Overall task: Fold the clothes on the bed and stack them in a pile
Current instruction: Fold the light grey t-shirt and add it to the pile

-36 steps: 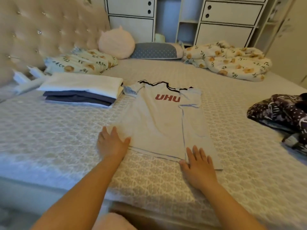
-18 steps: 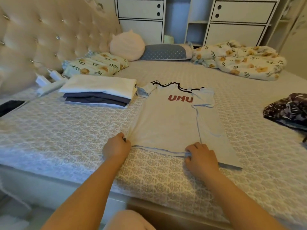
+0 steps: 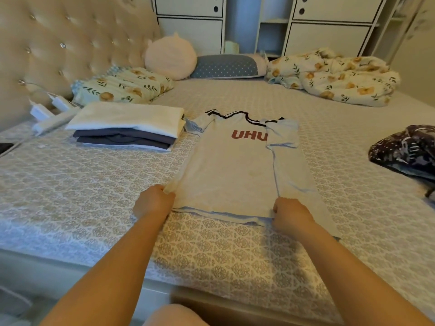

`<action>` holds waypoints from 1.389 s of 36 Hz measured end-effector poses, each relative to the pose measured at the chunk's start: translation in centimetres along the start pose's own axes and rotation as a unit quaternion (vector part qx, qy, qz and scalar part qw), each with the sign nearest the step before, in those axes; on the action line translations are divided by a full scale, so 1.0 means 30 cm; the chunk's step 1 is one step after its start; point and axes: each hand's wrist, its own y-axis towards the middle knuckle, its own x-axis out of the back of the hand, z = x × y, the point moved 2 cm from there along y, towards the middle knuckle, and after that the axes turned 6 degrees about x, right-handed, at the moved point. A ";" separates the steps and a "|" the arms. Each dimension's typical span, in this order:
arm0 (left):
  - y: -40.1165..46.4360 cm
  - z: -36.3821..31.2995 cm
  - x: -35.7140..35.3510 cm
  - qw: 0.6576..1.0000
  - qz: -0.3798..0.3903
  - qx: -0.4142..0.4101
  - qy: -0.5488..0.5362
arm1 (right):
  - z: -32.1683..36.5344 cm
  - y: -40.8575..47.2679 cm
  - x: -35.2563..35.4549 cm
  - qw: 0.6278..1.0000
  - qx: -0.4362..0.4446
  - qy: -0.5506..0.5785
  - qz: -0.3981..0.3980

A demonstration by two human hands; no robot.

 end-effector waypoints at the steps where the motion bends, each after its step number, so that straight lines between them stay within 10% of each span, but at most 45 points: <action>1: 0.000 -0.001 0.001 1.000 0.003 0.003 -0.006 | 0.003 0.005 0.008 0.999 0.010 0.016 0.027; 9: -0.057 -0.138 -0.011 0.980 -0.003 0.013 -0.200 | 0.083 0.069 0.021 0.976 0.116 0.183 0.006; 13: -0.121 -0.281 -0.004 0.977 -0.058 -0.157 -0.130 | 0.067 0.126 0.062 0.969 0.083 0.213 -0.089; 17: -0.214 -0.396 -0.082 0.921 0.185 -0.318 0.128 | 0.021 0.189 0.142 0.954 0.022 0.249 -0.166; 20: -0.195 -0.435 -0.109 0.914 0.285 -0.285 0.058 | 0.009 0.258 0.150 0.969 0.032 0.207 -0.133; 33: 0.438 -0.494 -0.326 0.994 -0.032 -0.105 -0.008 | 0.202 0.770 0.022 0.976 0.172 0.044 -0.129; 50: 0.942 -0.707 -0.393 0.978 -0.065 -0.075 -0.185 | 0.199 1.375 0.102 0.938 0.176 0.151 -0.259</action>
